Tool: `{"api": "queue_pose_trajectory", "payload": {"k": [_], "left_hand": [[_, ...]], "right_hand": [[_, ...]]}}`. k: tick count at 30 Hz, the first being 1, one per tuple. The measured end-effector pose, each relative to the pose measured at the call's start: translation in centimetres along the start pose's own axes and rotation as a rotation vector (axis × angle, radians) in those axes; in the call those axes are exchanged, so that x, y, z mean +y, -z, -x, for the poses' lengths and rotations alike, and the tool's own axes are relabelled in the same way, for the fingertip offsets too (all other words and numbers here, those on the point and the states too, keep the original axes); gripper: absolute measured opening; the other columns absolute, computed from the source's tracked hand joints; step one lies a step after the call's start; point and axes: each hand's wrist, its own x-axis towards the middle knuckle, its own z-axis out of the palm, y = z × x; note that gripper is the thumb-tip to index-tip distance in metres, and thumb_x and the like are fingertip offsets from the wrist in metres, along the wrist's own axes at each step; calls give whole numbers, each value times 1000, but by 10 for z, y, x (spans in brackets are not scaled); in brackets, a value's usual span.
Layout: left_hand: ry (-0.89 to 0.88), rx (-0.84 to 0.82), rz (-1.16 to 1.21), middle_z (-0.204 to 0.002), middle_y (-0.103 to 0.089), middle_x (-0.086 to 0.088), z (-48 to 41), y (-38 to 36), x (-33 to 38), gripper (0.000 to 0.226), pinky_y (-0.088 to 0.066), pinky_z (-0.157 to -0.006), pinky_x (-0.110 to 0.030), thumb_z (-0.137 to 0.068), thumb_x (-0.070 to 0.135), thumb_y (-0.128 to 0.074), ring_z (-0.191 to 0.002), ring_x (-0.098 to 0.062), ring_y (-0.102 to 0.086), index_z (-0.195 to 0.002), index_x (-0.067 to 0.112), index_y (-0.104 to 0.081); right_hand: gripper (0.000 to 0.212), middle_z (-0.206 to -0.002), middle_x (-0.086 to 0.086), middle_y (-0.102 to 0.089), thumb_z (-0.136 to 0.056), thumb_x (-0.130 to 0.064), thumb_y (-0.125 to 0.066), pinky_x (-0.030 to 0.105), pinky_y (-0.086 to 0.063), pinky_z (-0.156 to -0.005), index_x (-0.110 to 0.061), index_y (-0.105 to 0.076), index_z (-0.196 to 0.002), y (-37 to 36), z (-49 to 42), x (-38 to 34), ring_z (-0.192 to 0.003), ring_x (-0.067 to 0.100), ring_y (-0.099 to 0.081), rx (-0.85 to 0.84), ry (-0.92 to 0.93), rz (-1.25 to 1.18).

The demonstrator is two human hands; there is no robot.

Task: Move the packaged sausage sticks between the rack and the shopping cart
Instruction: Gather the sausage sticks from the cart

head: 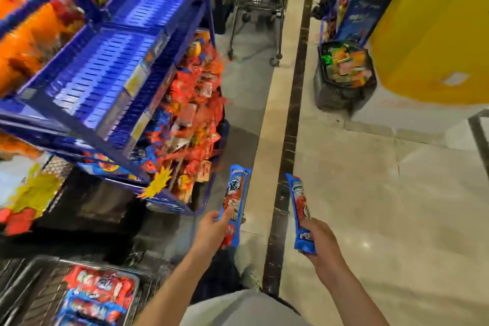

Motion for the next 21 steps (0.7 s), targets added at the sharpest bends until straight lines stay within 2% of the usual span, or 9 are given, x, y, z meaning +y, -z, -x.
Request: {"api": "queue_pose_trajectory", "payload": {"k": [3, 6, 8, 11, 14, 17, 19, 21], "left_hand": [[30, 3, 64, -69, -68, -8, -22, -14, 20, 37, -46, -63, -38, -92, 45, -60, -67, -26, -60, -97, 9, -66], [60, 37, 85, -69, -66, -7, -49, -25, 41, 35, -45, -61, -33, -95, 44, -55, -66, -24, -59, -91, 11, -65], [24, 67, 56, -70, -67, -2, -71, -32, 55, 32, -46, -57, -27, -96, 41, -53, -62, -17, -62, -92, 11, -65], [8, 69, 11, -77, -66, -1, -108, -40, 86, 30, -46, -54, -26, -98, 39, -51, -64, -14, -63, -100, 10, -61], [4, 70, 24, -86, -70, -1, -148, -47, 125, 27, -51, -65, -29, -98, 39, -51, -76, -16, -68, -104, 15, -62], [3, 66, 24, -81, -70, 2, -181, -59, 168, 23, -51, -61, -27, -98, 38, -51, -66, -11, -66, -106, 19, -63], [-28, 74, 49, -74, -66, 4, -203, -70, 203, 20, -51, -57, -30, -97, 36, -54, -59, -9, -62, -105, 19, -61], [-79, 93, 74, -77, -64, 0, -228, -79, 242, 16, -56, -66, -43, -95, 39, -56, -64, -15, -62, -99, 23, -57]], "right_hand": [[30, -97, 13, -70, -88, -23, -67, 33, -52, -62, -14, -60, -115, -9, -20, -29, -74, 22, -65, -61, 22, 42], [31, -106, 15, -68, -85, -21, -69, 36, -54, -65, -16, -61, -115, -23, -42, -53, -80, 24, -67, -103, 40, 83], [31, -108, 14, -68, -85, -19, -69, 38, -55, -69, -19, -62, -115, -34, -62, -70, -83, 26, -70, -118, 34, 112], [26, -105, 16, -69, -87, -16, -67, 36, -54, -62, -17, -63, -112, -53, -97, -108, -76, 25, -69, -141, 20, 144], [26, -101, 16, -71, -86, -17, -68, 36, -52, -64, -15, -64, -112, -67, -136, -156, -74, 25, -67, -135, 6, 173], [26, -94, 15, -70, -86, -19, -69, 38, -52, -66, -14, -64, -111, -75, -170, -214, -71, 24, -65, -112, 10, 186], [23, -88, 15, -70, -88, -20, -68, 36, -52, -65, -10, -65, -108, -81, -194, -256, -68, 25, -64, -96, 57, 207], [22, -83, 18, -70, -90, -21, -66, 35, -53, -64, -4, -67, -104, -94, -220, -302, -66, 27, -65, -115, 113, 230]]}}
